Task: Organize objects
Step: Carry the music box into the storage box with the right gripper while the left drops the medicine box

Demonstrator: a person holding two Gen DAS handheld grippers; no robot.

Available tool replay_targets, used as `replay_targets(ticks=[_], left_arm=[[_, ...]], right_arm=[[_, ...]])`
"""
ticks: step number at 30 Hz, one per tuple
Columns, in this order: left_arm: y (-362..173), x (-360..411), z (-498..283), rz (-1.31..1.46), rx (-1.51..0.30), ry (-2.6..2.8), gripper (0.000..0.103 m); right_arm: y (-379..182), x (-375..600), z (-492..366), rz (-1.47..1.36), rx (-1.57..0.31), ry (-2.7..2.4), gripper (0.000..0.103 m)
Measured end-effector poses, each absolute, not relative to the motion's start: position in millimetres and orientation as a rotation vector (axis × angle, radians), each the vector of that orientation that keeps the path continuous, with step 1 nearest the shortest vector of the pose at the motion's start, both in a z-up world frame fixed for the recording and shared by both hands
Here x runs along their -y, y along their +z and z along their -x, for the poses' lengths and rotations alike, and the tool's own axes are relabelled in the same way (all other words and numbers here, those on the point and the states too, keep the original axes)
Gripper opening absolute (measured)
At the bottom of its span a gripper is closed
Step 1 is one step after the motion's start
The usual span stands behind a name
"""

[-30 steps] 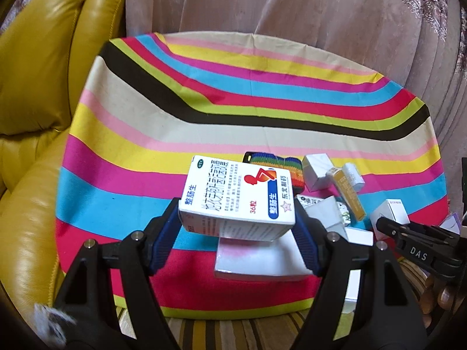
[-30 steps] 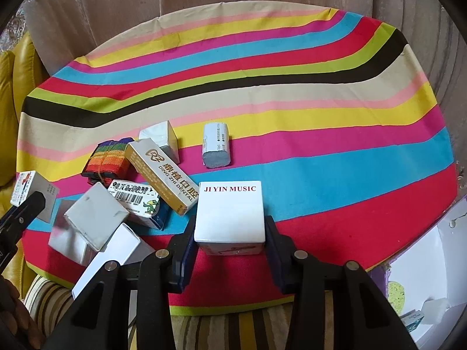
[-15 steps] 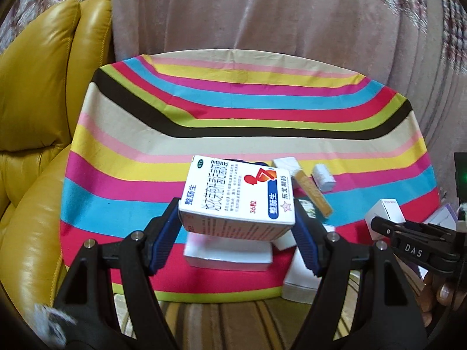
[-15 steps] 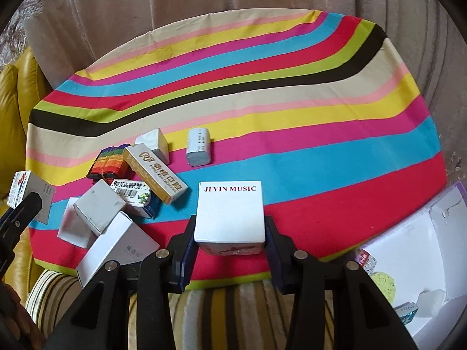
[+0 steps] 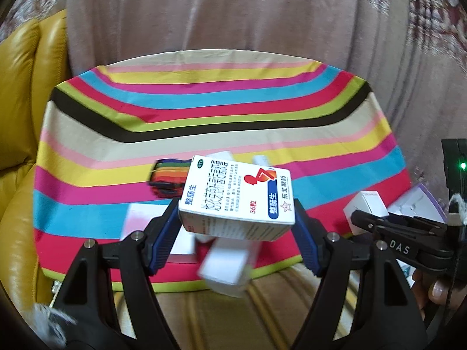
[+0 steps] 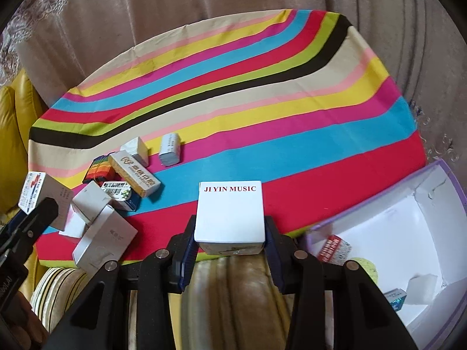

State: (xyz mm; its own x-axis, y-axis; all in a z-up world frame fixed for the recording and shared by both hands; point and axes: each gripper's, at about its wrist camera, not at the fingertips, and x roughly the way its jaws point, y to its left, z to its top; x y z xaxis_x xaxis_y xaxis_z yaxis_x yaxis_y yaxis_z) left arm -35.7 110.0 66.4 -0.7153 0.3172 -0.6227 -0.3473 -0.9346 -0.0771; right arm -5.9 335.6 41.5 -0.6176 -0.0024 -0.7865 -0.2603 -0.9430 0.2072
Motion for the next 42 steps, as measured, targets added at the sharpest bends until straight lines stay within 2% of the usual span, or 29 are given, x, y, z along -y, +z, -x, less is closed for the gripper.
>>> replay_targets(ticks=[10, 30, 36, 38, 42], left_arm=[[71, -169, 20, 0.920, -0.111, 2.466, 0.075], [63, -302, -12, 0.906, -0.254, 2.150, 0.075], [59, -332, -12, 0.920, -0.224, 2.051, 0.078], [58, -337, -12, 0.927, -0.217, 2.027, 0.083], [56, -336, -13, 0.934, -0.217, 2.039, 0.084]], right_arm=[[45, -392, -26, 1.238, -0.532, 2.578, 0.043], [41, -514, -74, 1.129, -0.557, 2.365, 0.044], [40, -532, -81, 1.124, -0.577, 2.344, 0.045], [40, -536, -83, 1.122, -0.587, 2.343, 0.049], [40, -541, -85, 1.115, -0.606, 2.349, 0.056]])
